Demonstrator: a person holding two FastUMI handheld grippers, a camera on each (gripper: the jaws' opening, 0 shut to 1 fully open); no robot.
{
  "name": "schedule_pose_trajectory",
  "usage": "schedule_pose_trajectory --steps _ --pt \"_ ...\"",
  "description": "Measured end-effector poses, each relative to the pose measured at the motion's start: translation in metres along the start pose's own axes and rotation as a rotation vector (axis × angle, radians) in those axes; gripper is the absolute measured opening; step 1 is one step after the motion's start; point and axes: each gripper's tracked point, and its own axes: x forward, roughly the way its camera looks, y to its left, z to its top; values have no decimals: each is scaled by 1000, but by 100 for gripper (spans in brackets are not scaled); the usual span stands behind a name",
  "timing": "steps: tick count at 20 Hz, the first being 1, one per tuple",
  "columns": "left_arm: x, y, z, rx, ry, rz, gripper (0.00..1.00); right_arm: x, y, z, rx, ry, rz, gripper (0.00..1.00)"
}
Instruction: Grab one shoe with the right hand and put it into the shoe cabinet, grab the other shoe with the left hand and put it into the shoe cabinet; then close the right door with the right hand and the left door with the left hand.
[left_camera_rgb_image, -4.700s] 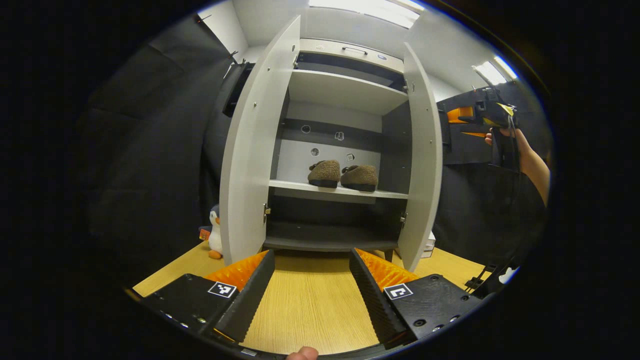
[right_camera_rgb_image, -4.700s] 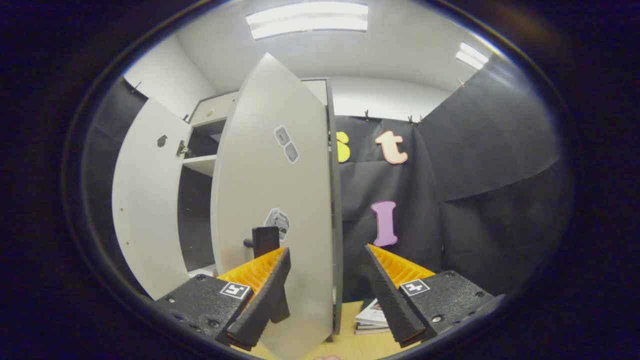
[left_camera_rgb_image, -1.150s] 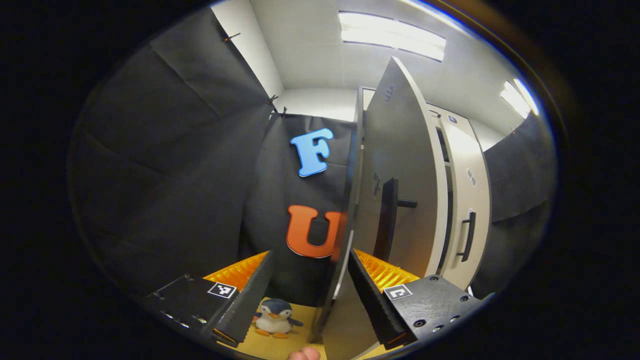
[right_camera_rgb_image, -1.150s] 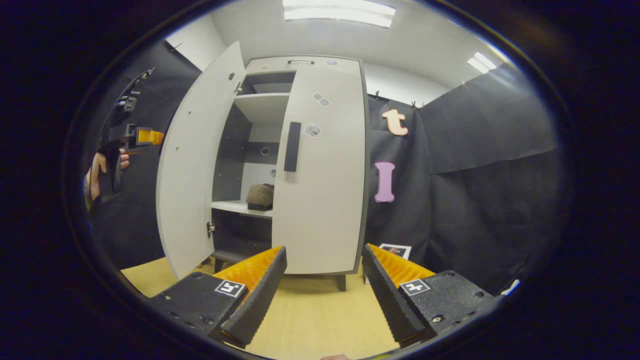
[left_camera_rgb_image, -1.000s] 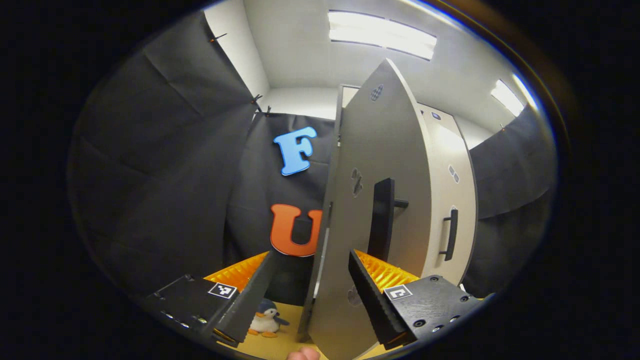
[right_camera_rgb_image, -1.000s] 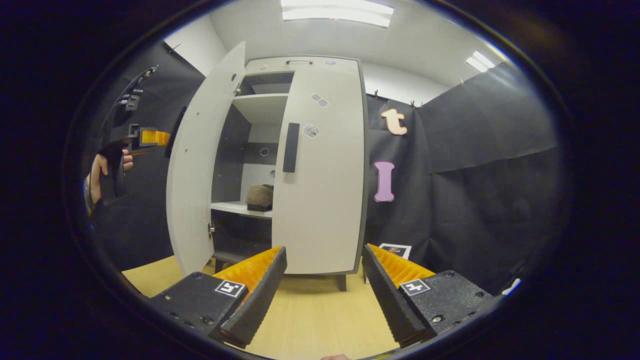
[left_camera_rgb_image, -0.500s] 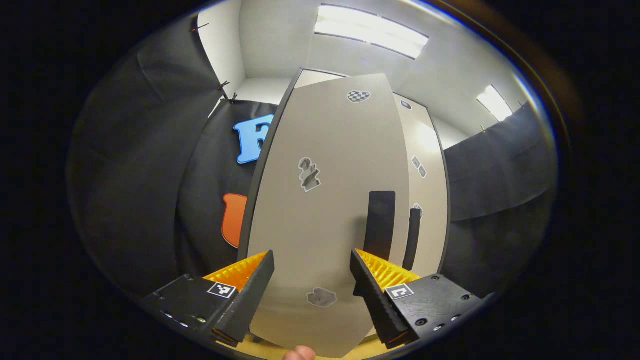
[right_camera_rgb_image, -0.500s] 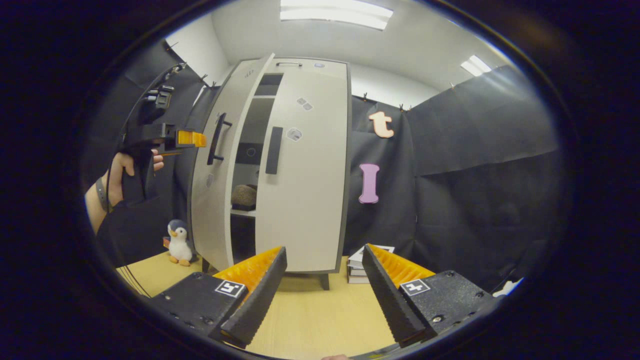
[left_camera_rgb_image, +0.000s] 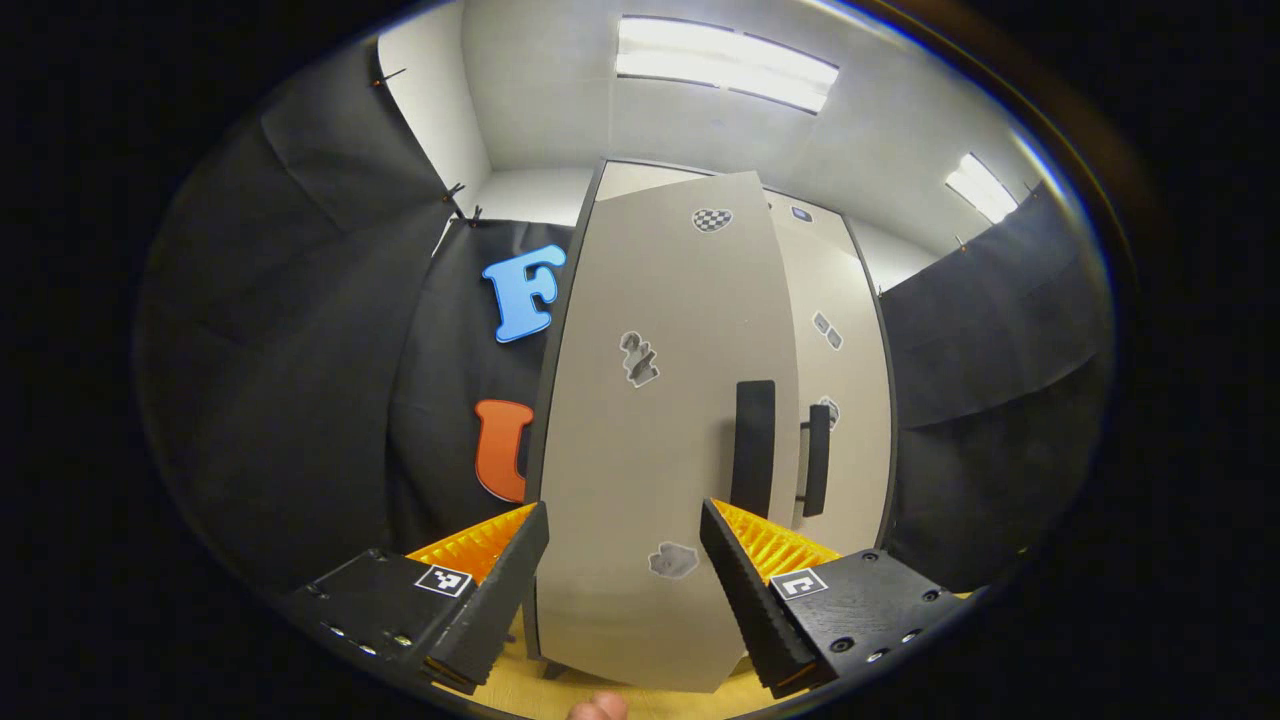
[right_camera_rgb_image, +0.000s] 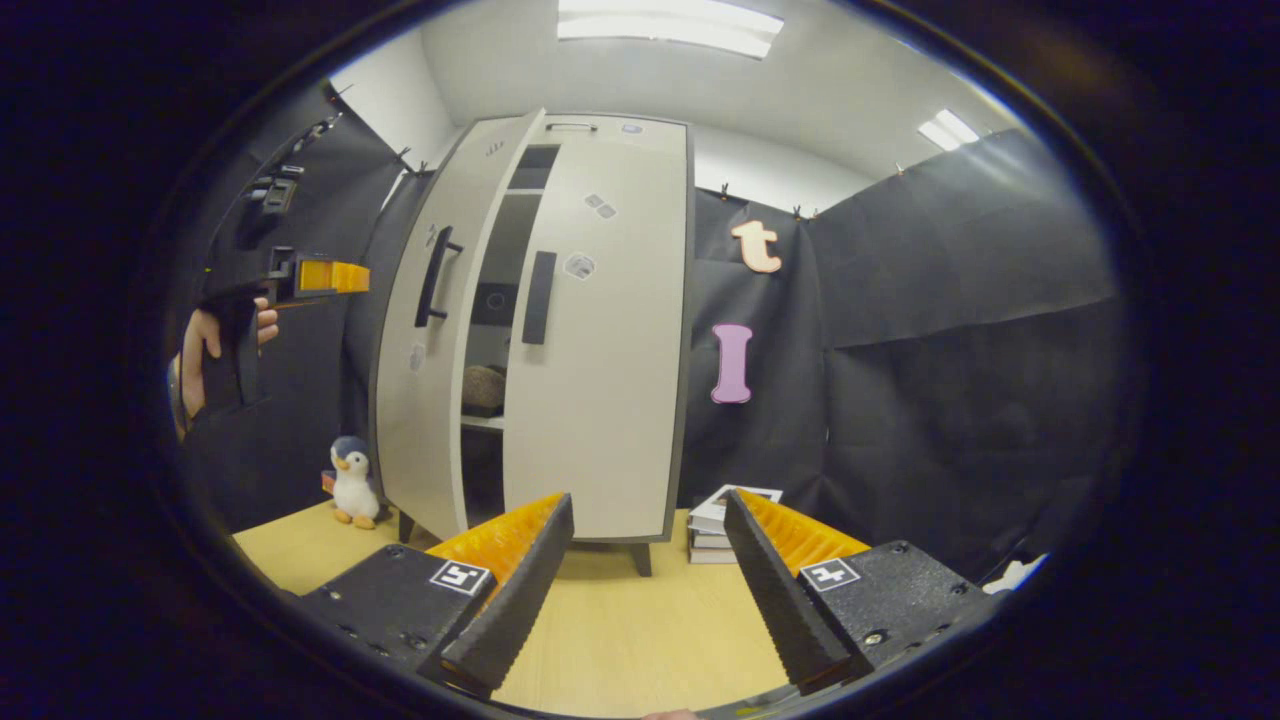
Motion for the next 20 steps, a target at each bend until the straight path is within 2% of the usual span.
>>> schedule_pose_trajectory --steps 2,3,4,12,15,20 --pt "-21 -7 -15 2 32 -7 92 2 9 0 7 1 22 98" --pt "-31 -11 -23 -2 48 -7 92 3 12 0 6 0 30 95" --pt "-41 -15 -32 -9 62 -7 92 3 16 0 6 -1 36 98" --pt "-111 -53 -104 -61 145 -20 93 11 35 -13 16 39 76 98" --pt "-126 -60 -122 -76 181 -17 93 15 33 -14 28 47 74 95" --pt "-131 -58 -137 -94 210 11 93 18 31 -12 28 62 76 98"
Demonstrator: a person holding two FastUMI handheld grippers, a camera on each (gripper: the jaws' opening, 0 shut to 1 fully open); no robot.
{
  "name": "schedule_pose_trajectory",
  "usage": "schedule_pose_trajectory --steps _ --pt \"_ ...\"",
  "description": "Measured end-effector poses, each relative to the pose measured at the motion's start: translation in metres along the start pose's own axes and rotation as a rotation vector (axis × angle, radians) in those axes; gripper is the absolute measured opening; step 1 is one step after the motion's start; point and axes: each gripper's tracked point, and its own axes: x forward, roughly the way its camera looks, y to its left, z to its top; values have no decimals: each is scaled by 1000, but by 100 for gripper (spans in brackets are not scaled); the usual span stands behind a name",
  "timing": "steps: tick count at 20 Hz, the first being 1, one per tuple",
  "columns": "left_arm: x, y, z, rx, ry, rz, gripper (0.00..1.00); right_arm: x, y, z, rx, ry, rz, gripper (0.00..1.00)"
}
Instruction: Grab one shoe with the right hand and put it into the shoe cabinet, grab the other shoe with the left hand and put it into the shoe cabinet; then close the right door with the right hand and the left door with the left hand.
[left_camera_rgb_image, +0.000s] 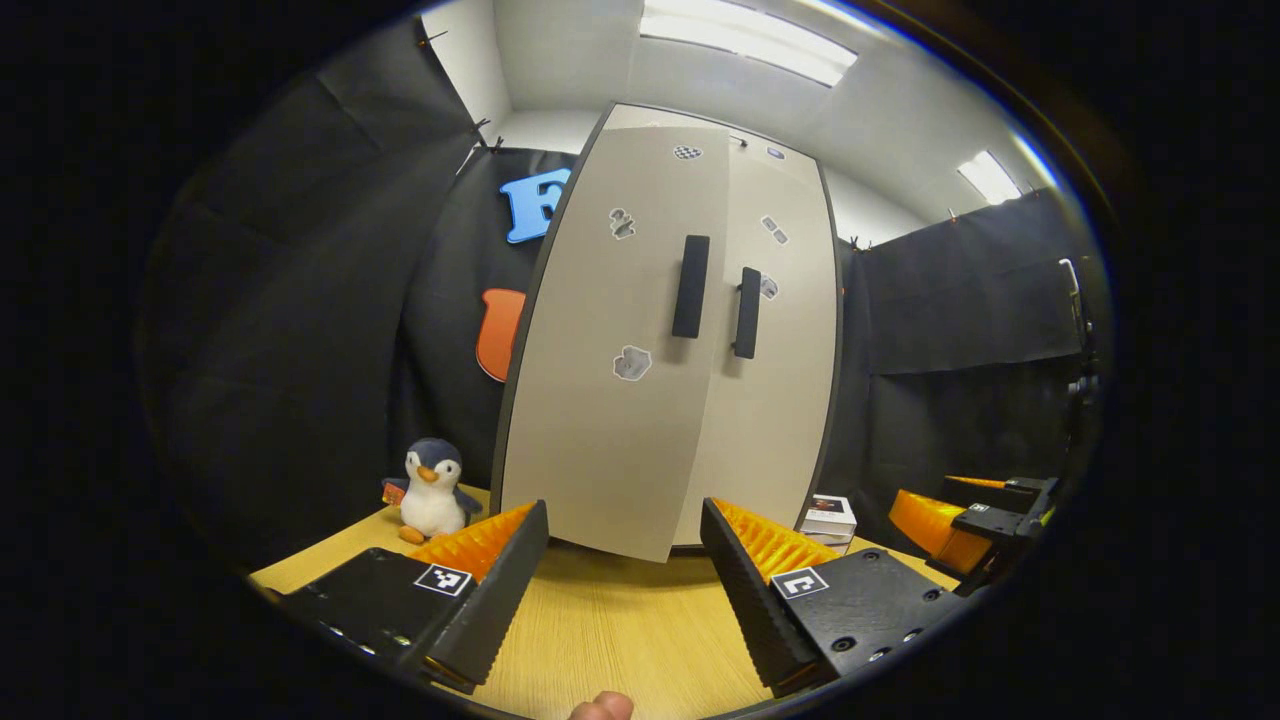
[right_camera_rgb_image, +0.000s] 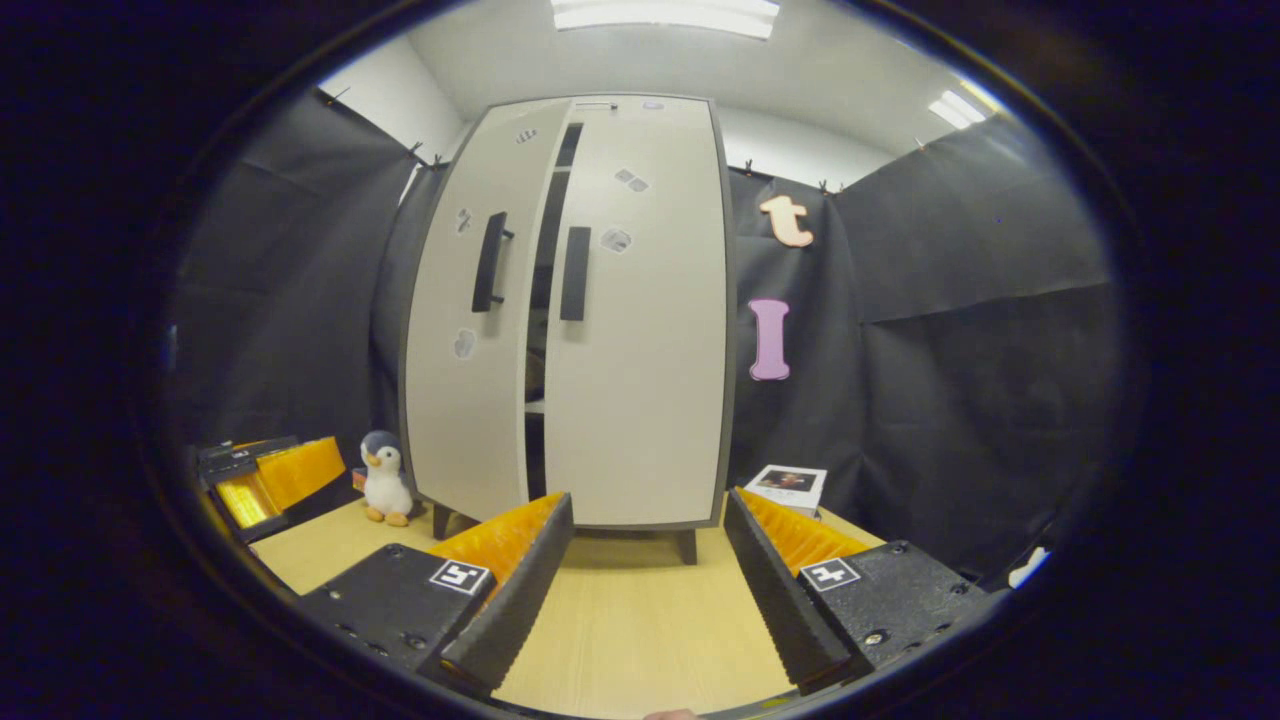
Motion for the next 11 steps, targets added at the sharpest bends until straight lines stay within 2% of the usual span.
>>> schedule_pose_trajectory --steps 5,6,10,11 --pt "1 2 -1 11 -2 7 93 2 -5 4 -7 -4 -23 95" --pt "1 3 -1 21 -5 8 93 3 -4 5 -3 -3 -18 98" --pt "1 0 9 34 -36 6 93 3 2 9 1 -2 -3 98" --pt "1 0 11 40 -40 6 93 3 2 10 6 -8 -5 95"
